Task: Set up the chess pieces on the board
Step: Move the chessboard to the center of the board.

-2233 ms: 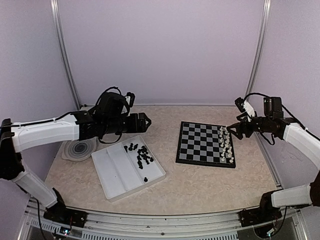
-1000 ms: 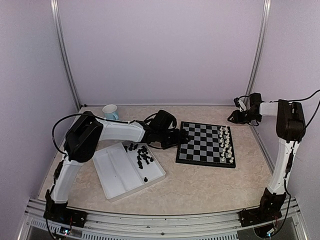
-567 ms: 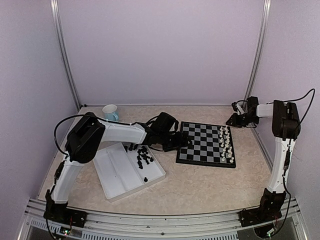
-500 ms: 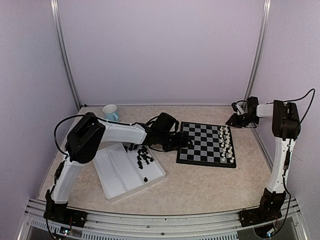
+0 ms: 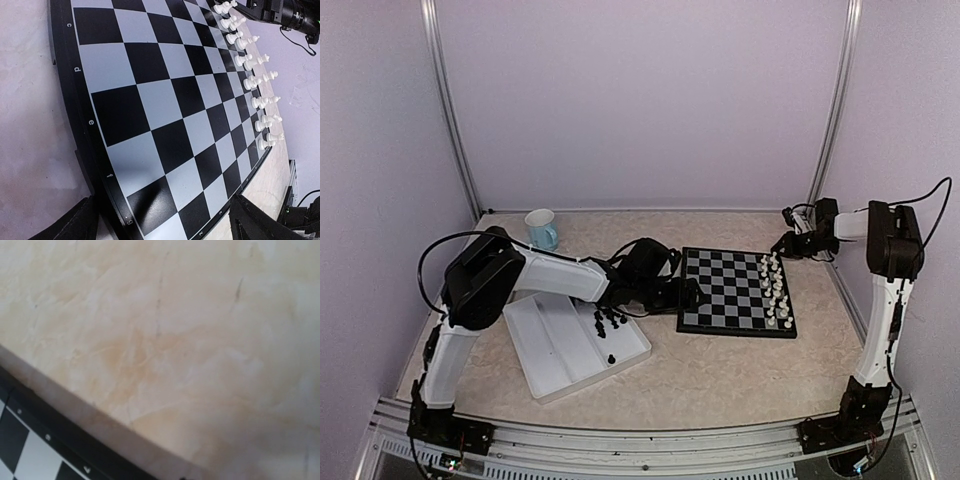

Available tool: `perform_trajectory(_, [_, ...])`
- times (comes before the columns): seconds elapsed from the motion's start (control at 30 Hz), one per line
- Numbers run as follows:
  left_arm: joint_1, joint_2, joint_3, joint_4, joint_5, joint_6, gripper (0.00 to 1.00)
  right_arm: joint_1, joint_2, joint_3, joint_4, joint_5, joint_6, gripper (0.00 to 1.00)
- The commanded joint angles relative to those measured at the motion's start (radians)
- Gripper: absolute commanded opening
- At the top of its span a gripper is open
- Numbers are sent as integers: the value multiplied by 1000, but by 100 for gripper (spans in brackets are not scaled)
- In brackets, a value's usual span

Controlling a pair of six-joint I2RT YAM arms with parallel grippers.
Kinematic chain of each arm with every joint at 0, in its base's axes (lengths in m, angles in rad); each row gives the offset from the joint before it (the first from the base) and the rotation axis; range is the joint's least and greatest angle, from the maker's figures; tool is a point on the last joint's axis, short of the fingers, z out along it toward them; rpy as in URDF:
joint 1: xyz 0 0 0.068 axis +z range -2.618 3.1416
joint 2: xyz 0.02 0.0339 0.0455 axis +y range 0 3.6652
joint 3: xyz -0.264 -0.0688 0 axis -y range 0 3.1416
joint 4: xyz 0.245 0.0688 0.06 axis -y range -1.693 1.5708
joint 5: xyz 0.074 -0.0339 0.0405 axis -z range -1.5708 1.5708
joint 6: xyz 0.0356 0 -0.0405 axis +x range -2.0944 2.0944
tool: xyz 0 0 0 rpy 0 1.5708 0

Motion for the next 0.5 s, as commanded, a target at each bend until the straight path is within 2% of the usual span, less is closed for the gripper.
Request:
perform_trajectory(0.0, [-21,-34,-74,-16,25,-7,90,-13,-24,-71,-91,2,-12,18])
perform_trajectory(0.13, [-15,-58,-77,-19,-14,5,90,-24,-29,-38,-85,-3,6,21])
perform_trajectory(0.27, [2,-51,-51,-30,-8,-13,89,-25,-10,43,-105,25,9,28])
perform_trajectory(0.37, [4,-44,-47,-29,4,-19,89,-25,39,116,-135,38,14,28])
perform_trajectory(0.47, [2,-40,-50,-23,16,-26,89,-25,109,181,-176,29,18,24])
